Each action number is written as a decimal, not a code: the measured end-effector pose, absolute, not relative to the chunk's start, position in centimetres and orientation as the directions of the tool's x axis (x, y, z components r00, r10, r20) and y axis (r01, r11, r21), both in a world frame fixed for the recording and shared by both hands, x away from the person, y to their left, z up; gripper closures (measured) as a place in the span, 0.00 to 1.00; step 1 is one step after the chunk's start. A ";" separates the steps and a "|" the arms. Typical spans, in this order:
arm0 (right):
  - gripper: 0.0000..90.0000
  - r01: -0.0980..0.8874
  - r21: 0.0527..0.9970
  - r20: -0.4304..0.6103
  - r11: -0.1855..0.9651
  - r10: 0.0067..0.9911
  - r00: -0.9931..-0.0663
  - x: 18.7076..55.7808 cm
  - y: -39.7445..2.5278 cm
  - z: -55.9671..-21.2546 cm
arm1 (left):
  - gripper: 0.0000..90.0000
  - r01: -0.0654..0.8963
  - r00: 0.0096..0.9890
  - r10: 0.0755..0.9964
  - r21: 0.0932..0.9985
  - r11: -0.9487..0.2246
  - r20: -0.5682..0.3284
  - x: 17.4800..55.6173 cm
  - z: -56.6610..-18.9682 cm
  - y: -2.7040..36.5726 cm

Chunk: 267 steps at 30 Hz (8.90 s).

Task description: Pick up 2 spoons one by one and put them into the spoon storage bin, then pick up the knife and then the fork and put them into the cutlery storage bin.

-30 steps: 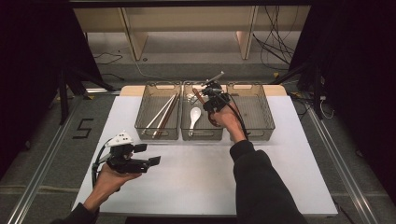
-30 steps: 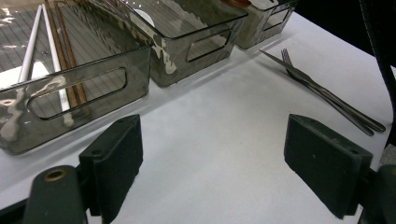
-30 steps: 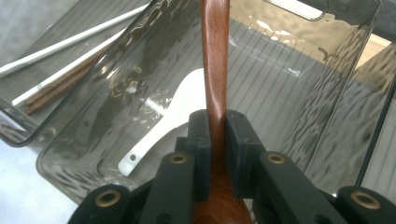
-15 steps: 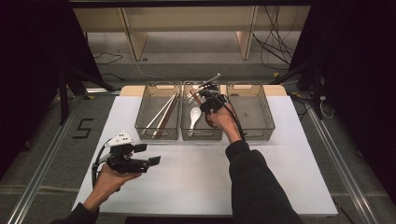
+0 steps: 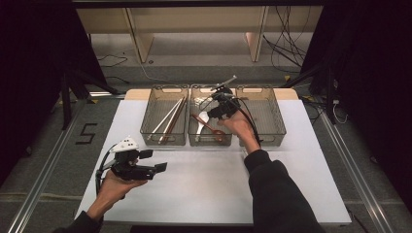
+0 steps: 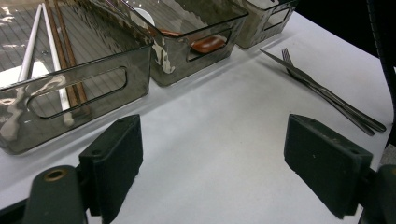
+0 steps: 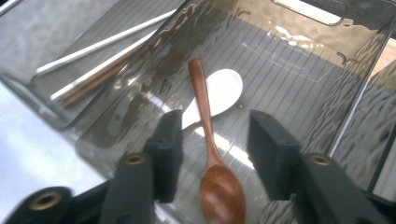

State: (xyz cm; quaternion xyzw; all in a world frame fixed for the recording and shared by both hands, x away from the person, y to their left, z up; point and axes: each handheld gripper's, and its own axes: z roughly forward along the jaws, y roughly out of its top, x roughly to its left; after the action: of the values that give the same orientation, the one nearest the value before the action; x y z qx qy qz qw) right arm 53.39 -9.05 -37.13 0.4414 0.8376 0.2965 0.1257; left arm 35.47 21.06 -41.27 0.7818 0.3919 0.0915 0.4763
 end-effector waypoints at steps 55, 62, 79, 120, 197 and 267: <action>0.34 0.688 0.549 0.101 0.474 0.780 -0.617 40.5 -18.6 -39.7 | 0.21 0.526 0.673 0.702 0.819 -0.231 -0.234 35.6 -41.1 20.8; 0.35 0.701 0.519 0.098 0.489 0.781 -0.617 39.8 -19.0 -40.4 | 0.21 0.524 0.676 0.701 0.818 -0.237 -0.229 35.7 -41.1 20.8; 0.47 0.752 0.384 0.070 0.535 0.796 -0.602 38.0 -19.9 -42.8 | 0.21 0.523 0.674 0.703 0.819 -0.238 -0.226 35.5 -41.1 20.9; 0.80 0.796 0.224 0.109 0.563 0.797 -0.594 37.7 -20.3 -45.5 | 0.21 0.517 0.679 0.701 0.819 -0.247 -0.217 35.4 -41.2 20.9; 0.90 0.733 0.534 0.140 0.421 0.811 -0.568 42.6 -22.3 -38.3 | 0.21 0.504 0.680 0.693 0.839 -0.206 -0.238 35.4 -41.0 21.1; 0.90 0.760 0.606 0.158 0.235 0.901 -0.405 54.7 -21.1 -33.8 | 0.21 0.499 0.683 0.689 0.843 -0.200 -0.241 35.4 -41.0 21.3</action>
State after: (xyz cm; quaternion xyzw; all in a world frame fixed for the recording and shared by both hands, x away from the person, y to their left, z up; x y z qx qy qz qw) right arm 54.75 -21.08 -33.84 0.5338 0.7777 0.3123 0.1126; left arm 35.37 21.25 -40.95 0.7686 0.3865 0.0951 0.5007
